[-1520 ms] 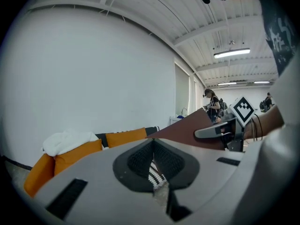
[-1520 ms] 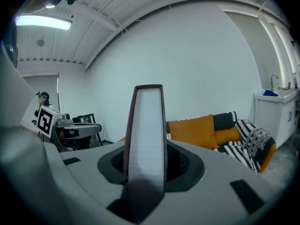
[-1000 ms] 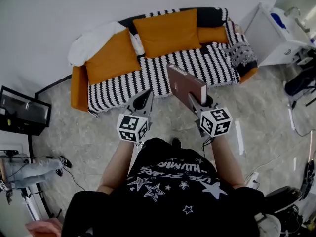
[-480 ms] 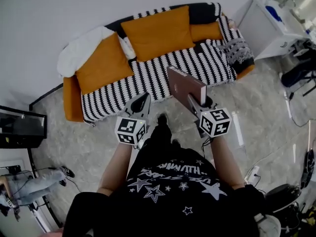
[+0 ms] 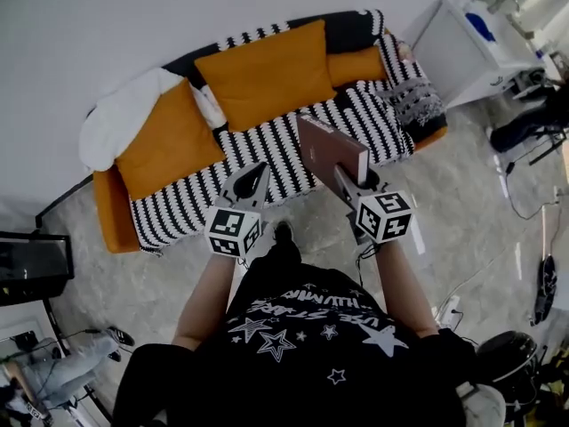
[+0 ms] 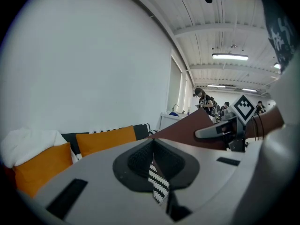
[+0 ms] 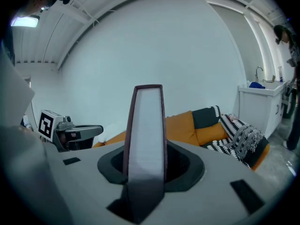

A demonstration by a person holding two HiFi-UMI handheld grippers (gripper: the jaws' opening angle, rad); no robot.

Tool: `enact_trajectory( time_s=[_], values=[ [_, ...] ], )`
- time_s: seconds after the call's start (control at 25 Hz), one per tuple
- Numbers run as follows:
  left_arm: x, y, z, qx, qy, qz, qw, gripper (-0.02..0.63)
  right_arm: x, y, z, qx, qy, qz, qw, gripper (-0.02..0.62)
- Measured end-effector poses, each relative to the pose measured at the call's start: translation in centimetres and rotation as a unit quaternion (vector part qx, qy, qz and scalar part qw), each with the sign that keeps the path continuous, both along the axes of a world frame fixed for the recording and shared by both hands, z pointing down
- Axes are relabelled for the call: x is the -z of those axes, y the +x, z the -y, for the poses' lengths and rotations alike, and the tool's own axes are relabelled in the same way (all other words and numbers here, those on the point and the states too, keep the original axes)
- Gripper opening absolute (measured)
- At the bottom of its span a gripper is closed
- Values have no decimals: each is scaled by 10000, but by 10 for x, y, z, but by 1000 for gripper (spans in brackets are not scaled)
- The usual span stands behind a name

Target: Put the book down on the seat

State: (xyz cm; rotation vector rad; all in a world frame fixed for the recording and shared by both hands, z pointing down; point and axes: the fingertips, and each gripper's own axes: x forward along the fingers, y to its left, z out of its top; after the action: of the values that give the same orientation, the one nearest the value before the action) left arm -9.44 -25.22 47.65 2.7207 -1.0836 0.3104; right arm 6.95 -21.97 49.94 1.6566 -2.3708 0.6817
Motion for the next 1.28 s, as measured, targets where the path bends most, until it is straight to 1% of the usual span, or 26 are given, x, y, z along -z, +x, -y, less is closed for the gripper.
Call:
enact_trajectory(
  time_s=[0.16, 0.24, 0.32, 0.4, 0.52, 0.76, 0.88, 1.04, 1.16, 1.28],
  values=[
    [-1, -8, 39, -28, -64, -58, 10000, 9, 4, -10, 36, 1, 33, 21, 10000, 155],
    [2, -7, 53, -85, -45, -91, 9999, 9, 4, -11, 47, 5, 3, -9, 10000, 155],
    [4, -3, 66, -163, -14, -154, 9997, 9, 1, -8, 57, -70, -50, -51, 10000, 155],
    [1, 0, 79, -224, -68, -212, 9995, 9, -4, -2, 67, -223, -110, -72, 9997, 155],
    [-6, 6, 92, -371, -197, -205, 9989, 9, -7, 5, 75, -418, -179, -82, 9989, 155],
    [-14, 17, 104, -595, -337, -101, 9976, 9, -15, 18, 79, -573, -351, -49, 9977, 155],
    [-16, 29, 111, -645, -347, -41, 9973, 9, -17, 31, 86, -647, -316, -29, 9974, 155],
    [-16, 49, 125, -584, -346, -10, 9977, 9, -28, 56, 103, -707, -430, 92, 9965, 155],
    [-18, 66, 141, -458, -384, 36, 9982, 9, -31, 74, 124, -594, -427, 161, 9972, 154],
    [-21, 91, 158, -366, -405, 119, 9984, 9, -36, 99, 147, -438, -460, 172, 9978, 155]
  ],
)
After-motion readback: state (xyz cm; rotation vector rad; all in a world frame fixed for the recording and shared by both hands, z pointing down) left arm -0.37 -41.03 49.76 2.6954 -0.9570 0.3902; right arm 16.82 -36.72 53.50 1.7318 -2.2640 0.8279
